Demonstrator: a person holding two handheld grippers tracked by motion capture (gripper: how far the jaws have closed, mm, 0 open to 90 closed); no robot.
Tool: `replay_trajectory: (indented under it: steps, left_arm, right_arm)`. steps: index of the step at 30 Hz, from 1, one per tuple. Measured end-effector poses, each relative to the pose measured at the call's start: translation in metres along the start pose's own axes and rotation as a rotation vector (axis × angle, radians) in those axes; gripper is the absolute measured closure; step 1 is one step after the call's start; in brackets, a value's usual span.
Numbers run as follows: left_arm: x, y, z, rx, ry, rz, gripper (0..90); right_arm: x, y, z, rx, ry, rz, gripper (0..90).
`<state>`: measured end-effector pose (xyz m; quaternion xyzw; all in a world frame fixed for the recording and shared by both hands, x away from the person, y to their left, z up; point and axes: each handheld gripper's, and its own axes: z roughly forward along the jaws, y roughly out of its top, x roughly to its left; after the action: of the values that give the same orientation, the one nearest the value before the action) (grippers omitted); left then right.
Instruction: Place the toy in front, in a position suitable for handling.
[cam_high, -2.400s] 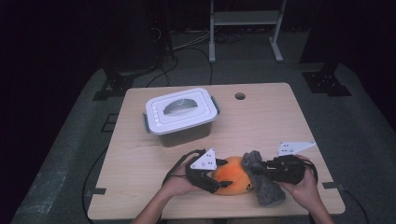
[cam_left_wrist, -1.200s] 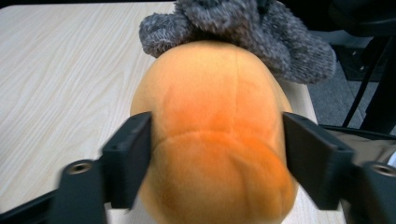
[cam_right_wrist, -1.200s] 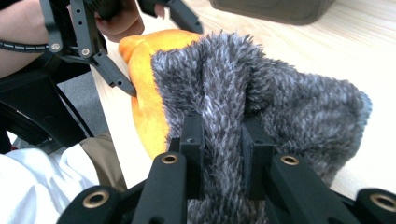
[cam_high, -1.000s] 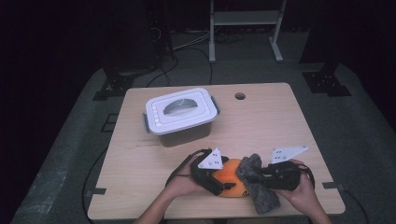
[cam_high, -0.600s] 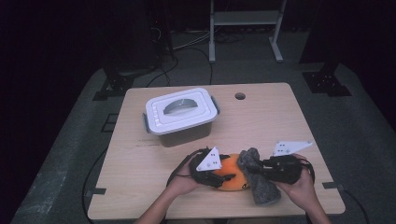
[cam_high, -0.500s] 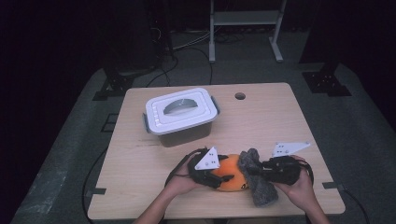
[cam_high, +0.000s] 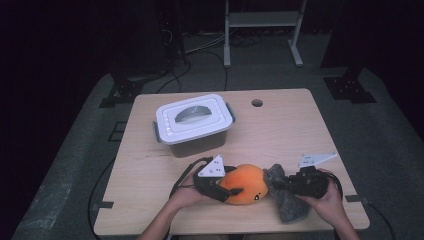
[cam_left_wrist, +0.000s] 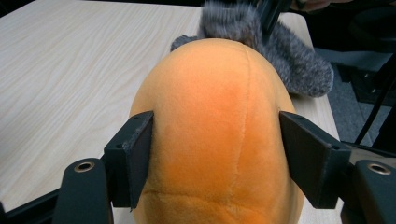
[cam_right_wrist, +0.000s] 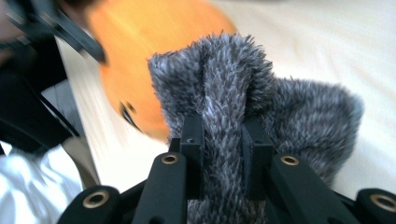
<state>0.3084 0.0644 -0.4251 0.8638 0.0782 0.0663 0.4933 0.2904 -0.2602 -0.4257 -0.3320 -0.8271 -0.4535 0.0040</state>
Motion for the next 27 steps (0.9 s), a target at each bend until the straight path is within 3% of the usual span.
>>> replay_trajectory:
  steps: [2,4,8,12,14,15,18,20,25,27]
  left_arm:
    - [0.000,0.000,0.001,-0.002,-0.003,0.004,29.5]
    - [0.000,0.000,0.000,0.009,0.003,0.010,29.5]
    - [0.005,-0.002,-0.003,0.018,-0.002,-0.012,29.0]
    - [0.010,-0.006,-0.007,0.014,-0.007,-0.048,28.5]
    - [0.010,-0.006,-0.007,0.011,-0.013,-0.053,28.7]
    - [0.009,-0.005,-0.006,0.012,-0.017,-0.044,28.7]
    - [0.004,-0.002,-0.002,0.018,-0.025,-0.011,28.7]
    - [-0.001,0.001,0.000,0.023,-0.026,0.014,28.2]
    - [-0.004,0.008,0.002,0.072,-0.027,0.027,16.4]
    - [-0.002,0.009,0.004,0.117,-0.024,-0.002,8.6]
  right_arm:
    - [0.006,0.007,-0.003,-0.043,0.019,-0.016,73.9]
    - [0.010,0.011,-0.001,-0.050,0.028,-0.034,73.8]
    - [0.008,0.005,0.008,0.008,0.033,-0.023,73.4]
    - [0.000,-0.005,0.010,0.075,0.004,0.001,73.5]
    - [0.000,-0.002,0.006,0.048,0.001,-0.001,73.6]
    - [0.005,0.007,-0.002,-0.016,0.013,-0.012,73.6]
    - [0.011,0.017,-0.006,-0.065,0.021,-0.039,73.6]
    - [0.016,0.022,-0.003,-0.069,0.035,-0.062,73.6]
    - [0.018,0.015,0.014,-0.007,0.063,-0.063,72.7]
    - [0.016,0.012,0.012,0.007,0.073,-0.056,72.1]
